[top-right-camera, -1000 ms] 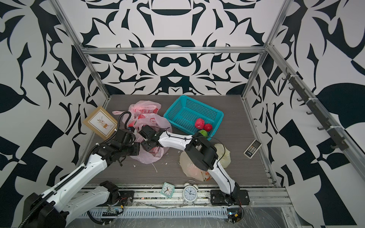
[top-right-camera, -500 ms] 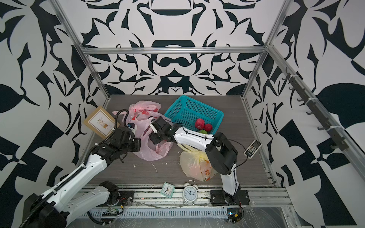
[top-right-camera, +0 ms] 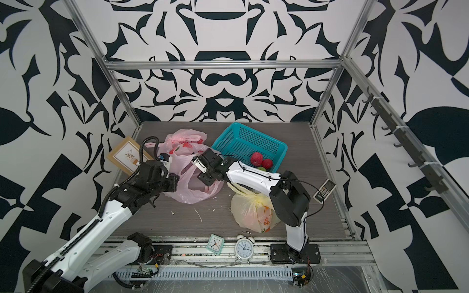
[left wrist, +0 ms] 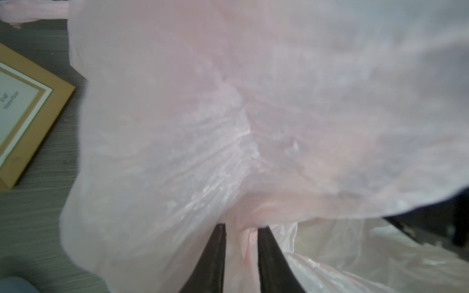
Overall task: Untie the knot of a plastic bag & take out the apple
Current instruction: Adjust the plastic bag at the center of the board.
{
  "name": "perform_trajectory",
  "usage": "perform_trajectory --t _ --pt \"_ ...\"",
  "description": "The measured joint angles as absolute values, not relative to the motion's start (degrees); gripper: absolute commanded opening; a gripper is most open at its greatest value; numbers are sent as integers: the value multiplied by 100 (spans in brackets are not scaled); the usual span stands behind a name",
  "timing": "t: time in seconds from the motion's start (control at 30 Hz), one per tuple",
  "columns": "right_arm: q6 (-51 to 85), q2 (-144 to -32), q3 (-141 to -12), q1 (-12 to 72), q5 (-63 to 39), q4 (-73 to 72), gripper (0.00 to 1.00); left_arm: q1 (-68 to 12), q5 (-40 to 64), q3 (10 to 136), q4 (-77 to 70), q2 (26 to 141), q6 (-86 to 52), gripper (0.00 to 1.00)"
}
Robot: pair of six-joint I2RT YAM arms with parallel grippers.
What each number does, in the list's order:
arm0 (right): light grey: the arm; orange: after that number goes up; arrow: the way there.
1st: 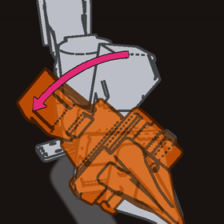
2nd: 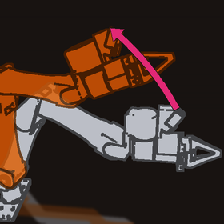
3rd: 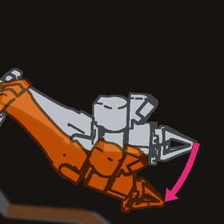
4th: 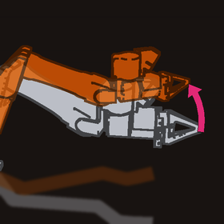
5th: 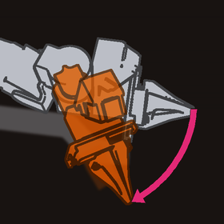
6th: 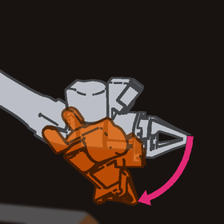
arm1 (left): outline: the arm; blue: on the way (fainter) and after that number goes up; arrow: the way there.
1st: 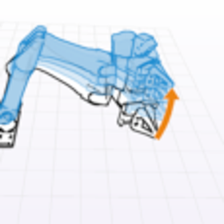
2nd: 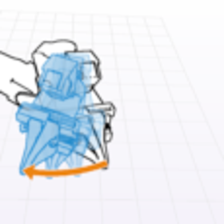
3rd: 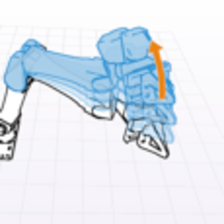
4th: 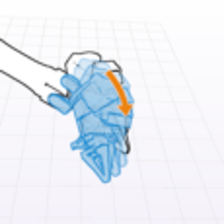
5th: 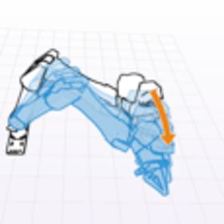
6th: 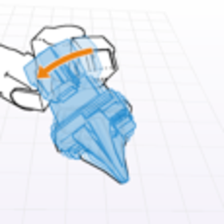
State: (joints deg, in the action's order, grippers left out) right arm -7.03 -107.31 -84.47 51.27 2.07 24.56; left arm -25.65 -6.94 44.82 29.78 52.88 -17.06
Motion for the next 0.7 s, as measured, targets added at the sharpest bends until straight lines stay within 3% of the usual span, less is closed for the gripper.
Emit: perform_trajectory --t 0.1,0.33,0.7 --pt "-840 -10744 -8488 5164 353 2580 52 -2561 -589 4611 2821 5253 -1675 34" --pt "-1076 -11059 -8818 5395 528 2753 51 -2561 -161 4628 2375 5260 -1682 60" --pt "-1212 -11172 -8976 5448 585 2982 51 -2561 -27 4755 2862 4672 -1168 68"
